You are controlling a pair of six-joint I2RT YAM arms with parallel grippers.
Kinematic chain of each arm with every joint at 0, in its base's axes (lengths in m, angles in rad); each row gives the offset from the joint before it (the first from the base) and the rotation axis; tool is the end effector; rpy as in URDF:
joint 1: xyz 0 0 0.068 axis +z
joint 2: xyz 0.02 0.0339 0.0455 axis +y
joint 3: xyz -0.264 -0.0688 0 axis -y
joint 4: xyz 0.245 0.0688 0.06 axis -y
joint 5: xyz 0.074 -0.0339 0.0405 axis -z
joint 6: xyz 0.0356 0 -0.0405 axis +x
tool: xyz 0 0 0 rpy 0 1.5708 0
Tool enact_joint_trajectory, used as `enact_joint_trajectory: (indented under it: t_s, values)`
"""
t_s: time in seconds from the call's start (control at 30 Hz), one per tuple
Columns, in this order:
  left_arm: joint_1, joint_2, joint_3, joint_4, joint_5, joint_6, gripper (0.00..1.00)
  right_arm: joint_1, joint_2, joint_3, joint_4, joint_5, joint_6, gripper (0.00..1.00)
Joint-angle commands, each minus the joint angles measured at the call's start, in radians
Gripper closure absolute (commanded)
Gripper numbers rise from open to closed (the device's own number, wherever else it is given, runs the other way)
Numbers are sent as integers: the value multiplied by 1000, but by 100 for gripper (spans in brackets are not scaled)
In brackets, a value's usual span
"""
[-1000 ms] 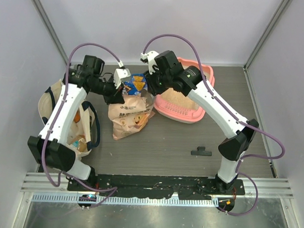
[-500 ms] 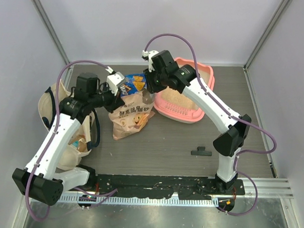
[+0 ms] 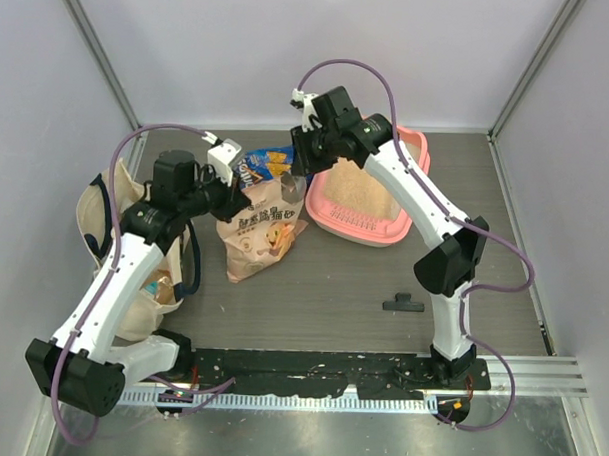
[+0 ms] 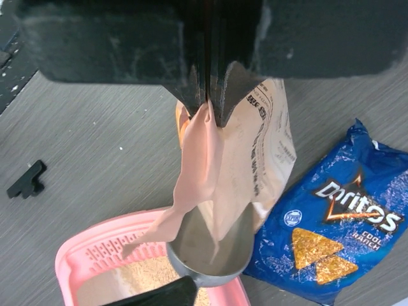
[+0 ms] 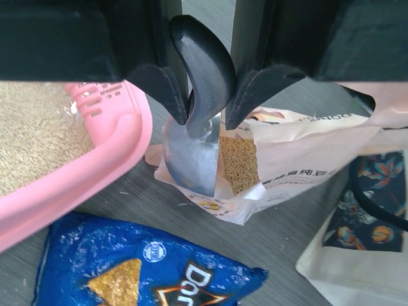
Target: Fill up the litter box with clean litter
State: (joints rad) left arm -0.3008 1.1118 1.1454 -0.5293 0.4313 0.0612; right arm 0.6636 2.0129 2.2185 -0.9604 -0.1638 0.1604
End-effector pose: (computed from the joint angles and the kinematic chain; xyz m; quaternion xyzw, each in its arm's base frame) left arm 0.2243 -0.0852 0.3678 0.2588 0.8056 -0.2423 0.4746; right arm 0.3431 0.2756 0.3861 -0.2592 0.8780 0.2272 0.3323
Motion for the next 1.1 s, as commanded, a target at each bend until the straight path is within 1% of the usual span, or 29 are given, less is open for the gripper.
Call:
enact_joint_trajectory:
  t_s: [0.0,0.07,0.1,0.13,0.2,0.23,0.33,0.4,0.47,0.57,0.7,0.73,0.77,0.83,0.87,0.9,1.0,1.03,1.07]
  values:
    - [-12,-75,51,221,104,-95,100,-19,61,145,60,-245,77,98]
    - [-12,-78,66,241,74,-77,100,-21,95,202,36,-267,45,99]
    - [-12,-72,71,267,46,-66,100,-21,102,214,-4,-276,30,99]
    - [-12,-66,89,278,35,-20,100,-18,104,216,-21,-279,2,99]
    - [-12,-23,117,291,14,24,100,-19,87,178,-31,-283,-22,98]
    - [-12,-8,149,298,14,44,100,-19,70,112,-17,-289,-51,99]
    - [-12,34,203,301,46,141,100,-10,17,50,8,-278,-125,99]
    - [-12,49,223,305,41,204,100,-10,23,82,-39,-281,-156,98]
    - [-11,59,249,310,53,239,100,-10,24,135,-79,-307,-223,99]
    - [-12,63,272,321,130,290,100,-12,-8,107,-103,-296,-252,99]
    - [-26,39,281,370,173,347,100,-21,-55,81,-77,-266,-201,99]
    - [-29,31,278,367,175,414,100,-22,-60,86,-75,-254,-188,99]
    - [-27,25,274,359,176,440,100,-25,-62,89,-72,-240,-180,99]
    - [-27,13,261,275,185,514,100,-27,-59,76,-80,-203,-164,98]
    - [-27,7,252,234,190,528,100,-28,-59,66,-83,-192,-162,99]
    - [-29,-10,226,185,207,534,100,-29,-59,52,-86,-181,-130,98]
    - [-27,-46,168,121,208,522,100,-32,-81,-23,-63,-186,-90,98]
    - [-27,-50,157,117,199,510,100,-32,-88,-48,-58,-187,-79,99]
    - [-29,-50,148,115,183,467,100,-32,-97,-51,-61,-190,-78,99]
